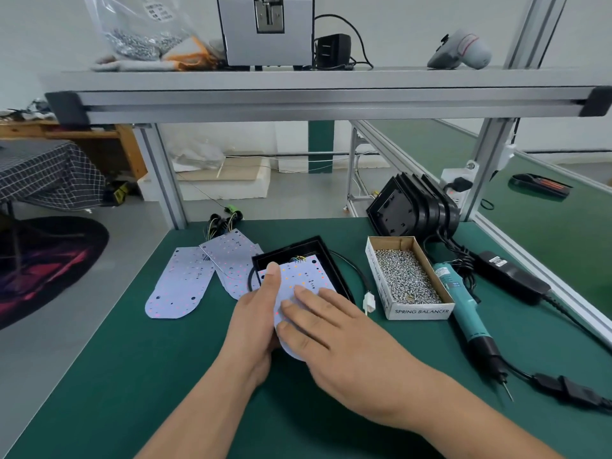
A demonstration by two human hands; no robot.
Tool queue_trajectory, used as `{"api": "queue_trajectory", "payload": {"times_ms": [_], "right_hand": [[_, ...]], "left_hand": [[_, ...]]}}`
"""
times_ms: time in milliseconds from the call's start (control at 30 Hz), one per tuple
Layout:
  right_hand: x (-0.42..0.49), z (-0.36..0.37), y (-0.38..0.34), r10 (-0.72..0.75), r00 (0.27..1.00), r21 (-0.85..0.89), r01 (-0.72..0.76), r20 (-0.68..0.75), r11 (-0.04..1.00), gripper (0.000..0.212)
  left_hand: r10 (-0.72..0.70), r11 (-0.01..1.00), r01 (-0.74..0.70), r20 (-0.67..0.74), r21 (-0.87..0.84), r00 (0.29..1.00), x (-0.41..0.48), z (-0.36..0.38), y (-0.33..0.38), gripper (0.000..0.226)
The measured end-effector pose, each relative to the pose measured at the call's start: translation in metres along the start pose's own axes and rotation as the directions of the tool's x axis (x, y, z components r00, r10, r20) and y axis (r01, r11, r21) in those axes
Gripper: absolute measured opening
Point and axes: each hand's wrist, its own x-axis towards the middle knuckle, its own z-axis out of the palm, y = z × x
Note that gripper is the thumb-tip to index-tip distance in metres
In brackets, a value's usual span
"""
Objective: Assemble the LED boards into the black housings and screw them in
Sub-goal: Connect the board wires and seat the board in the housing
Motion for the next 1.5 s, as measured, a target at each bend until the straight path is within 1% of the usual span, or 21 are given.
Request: {"api": "queue_trajectory", "payload": {"times_ms": [67,200,333,400,500,600,700,767,867,967,1033,1100,1167,1233,1300,1367,1400,1433,1467,1500], "right_hand": [[-0.004,0.000,-0.002,0.009,0.999,-0.003,-0.009,-0.046,1.000,0.050],[-0.005,-0.003,-0.001,0.033,0.991,0.051,-0.026,-0.129,0.998,0.048],[-0.008,-0.003,0.003,0.041,0.984,0.119,-0.020,-0.175,0.993,0.044],[-0.008,-0.003,0.006,0.060,0.978,0.177,-0.024,-0.199,0.984,0.043],[-0.009,-0.004,0.013,0.135,0.964,0.254,-0.074,-0.230,0.964,0.043],[-0.009,-0.007,0.020,0.148,0.977,0.218,-0.112,-0.156,0.969,0.049],[-0.008,-0.007,0.017,0.114,0.990,0.191,-0.097,-0.079,0.977,0.050],[-0.007,-0.007,0.013,0.106,0.993,0.216,-0.094,-0.047,0.972,0.051],[-0.008,-0.008,0.015,0.105,0.994,0.260,-0.106,0.016,0.960,0.057],[-0.012,-0.011,0.023,0.096,0.992,0.411,-0.122,0.084,0.904,0.062],[-0.012,-0.014,0.023,0.079,0.993,0.485,-0.111,0.086,0.868,0.062],[-0.010,-0.015,0.020,0.052,0.997,0.496,-0.074,0.059,0.865,0.061],[-0.008,-0.014,0.018,0.036,0.999,0.492,-0.038,0.015,0.870,0.054],[-0.008,-0.012,0.019,0.054,0.998,0.469,-0.043,-0.011,0.882,0.046],[-0.009,-0.010,0.020,0.086,0.996,0.432,-0.062,-0.035,0.900,0.035],[-0.010,-0.009,0.021,0.159,0.984,0.410,-0.115,-0.075,0.905,0.030],[-0.010,-0.008,0.021,0.228,0.967,0.415,-0.162,-0.116,0.895,0.034],[-0.010,-0.007,0.023,0.330,0.931,0.438,-0.235,-0.154,0.868,0.045],[-0.011,-0.007,0.025,0.460,0.873,0.490,-0.333,-0.162,0.805,0.060],[-0.012,-0.008,0.029,0.591,0.799,0.566,-0.438,-0.111,0.699,0.074]], "left_hand": [[-0.010,1.000,0.011,-0.004,0.012,1.000,0.000,0.002,-0.002,0.093],[-0.010,0.999,0.009,-0.015,-0.052,1.000,-0.001,0.002,-0.001,0.090],[-0.025,0.995,0.022,-0.035,-0.094,0.999,-0.002,0.004,-0.001,0.096],[-0.005,0.994,0.000,-0.044,-0.106,0.999,-0.002,0.002,-0.002,0.087],[0.037,0.992,-0.041,-0.034,-0.119,0.999,-0.001,0.000,-0.003,0.070],[0.078,0.997,-0.078,-0.022,-0.020,0.997,-0.001,0.004,-0.007,0.073],[0.123,0.990,-0.120,-0.029,0.080,0.992,-0.003,0.010,-0.011,0.086],[0.143,0.986,-0.142,-0.002,0.089,0.990,-0.003,0.011,-0.012,0.090],[0.133,0.990,-0.135,0.032,0.051,0.991,-0.001,0.008,-0.011,0.089],[0.112,0.994,-0.113,0.066,0.004,0.991,0.001,0.004,-0.011,0.069],[0.104,0.994,-0.101,0.102,-0.028,0.989,0.001,0.002,-0.012,0.058],[0.122,0.992,-0.115,0.125,-0.057,0.985,0.001,0.001,-0.012,0.044],[0.159,0.987,-0.154,0.146,-0.044,0.976,0.001,0.001,-0.011,0.032],[0.176,0.984,-0.176,0.159,-0.016,0.971,-0.001,0.001,-0.010,0.019],[0.183,0.982,-0.188,0.168,0.014,0.969,-0.003,0.001,-0.008,0.015],[0.198,0.976,-0.212,0.184,0.057,0.963,-0.004,0.002,-0.008,0.017],[0.213,0.970,-0.232,0.198,0.079,0.957,-0.005,0.003,-0.009,0.018],[0.228,0.963,-0.252,0.211,0.096,0.951,-0.006,0.003,-0.009,0.021],[0.243,0.957,-0.271,0.222,0.107,0.944,-0.007,0.004,-0.009,0.022],[0.254,0.952,-0.286,0.231,0.114,0.939,-0.008,0.005,-0.009,0.024]]}}
